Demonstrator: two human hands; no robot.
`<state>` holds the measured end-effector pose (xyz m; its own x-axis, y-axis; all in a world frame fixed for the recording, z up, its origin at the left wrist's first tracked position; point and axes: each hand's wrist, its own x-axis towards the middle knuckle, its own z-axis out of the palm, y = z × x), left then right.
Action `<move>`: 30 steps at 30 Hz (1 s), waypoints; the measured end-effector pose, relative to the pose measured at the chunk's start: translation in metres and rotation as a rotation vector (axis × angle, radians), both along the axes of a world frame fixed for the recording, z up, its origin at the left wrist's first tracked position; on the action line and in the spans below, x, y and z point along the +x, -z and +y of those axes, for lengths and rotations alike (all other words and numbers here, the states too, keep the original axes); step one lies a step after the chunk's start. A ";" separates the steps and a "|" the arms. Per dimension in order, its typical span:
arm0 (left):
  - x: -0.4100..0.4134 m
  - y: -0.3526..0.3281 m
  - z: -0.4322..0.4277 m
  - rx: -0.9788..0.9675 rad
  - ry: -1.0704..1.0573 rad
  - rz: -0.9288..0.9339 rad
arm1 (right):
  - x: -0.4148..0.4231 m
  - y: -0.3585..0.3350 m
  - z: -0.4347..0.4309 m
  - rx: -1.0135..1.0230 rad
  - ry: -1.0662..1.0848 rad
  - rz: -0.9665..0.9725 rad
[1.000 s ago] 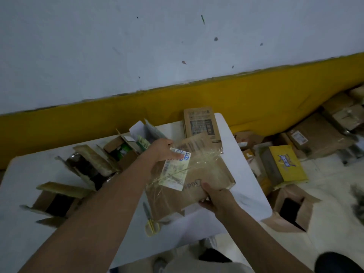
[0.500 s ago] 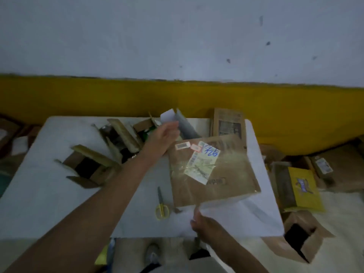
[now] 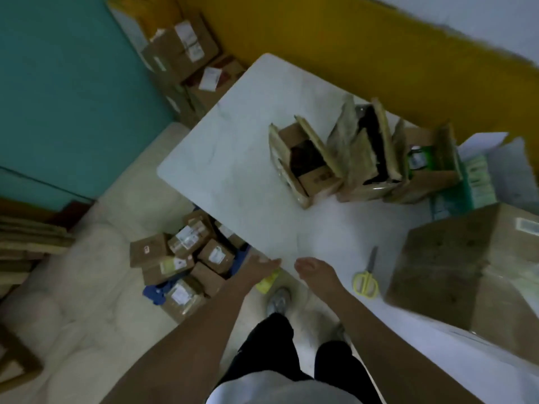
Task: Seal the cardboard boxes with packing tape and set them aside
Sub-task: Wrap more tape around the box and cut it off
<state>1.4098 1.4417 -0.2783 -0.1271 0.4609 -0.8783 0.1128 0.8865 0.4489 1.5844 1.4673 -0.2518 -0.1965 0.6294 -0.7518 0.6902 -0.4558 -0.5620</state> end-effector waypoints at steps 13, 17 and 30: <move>0.002 -0.028 0.041 -0.158 0.247 0.049 | -0.051 0.032 -0.003 -0.475 0.663 0.198; 0.020 -0.085 0.048 0.107 0.301 0.119 | -0.047 -0.017 0.017 -0.266 0.727 0.253; 0.244 -0.273 0.037 0.640 0.581 -0.489 | 0.219 -0.245 -0.008 0.784 0.779 -0.016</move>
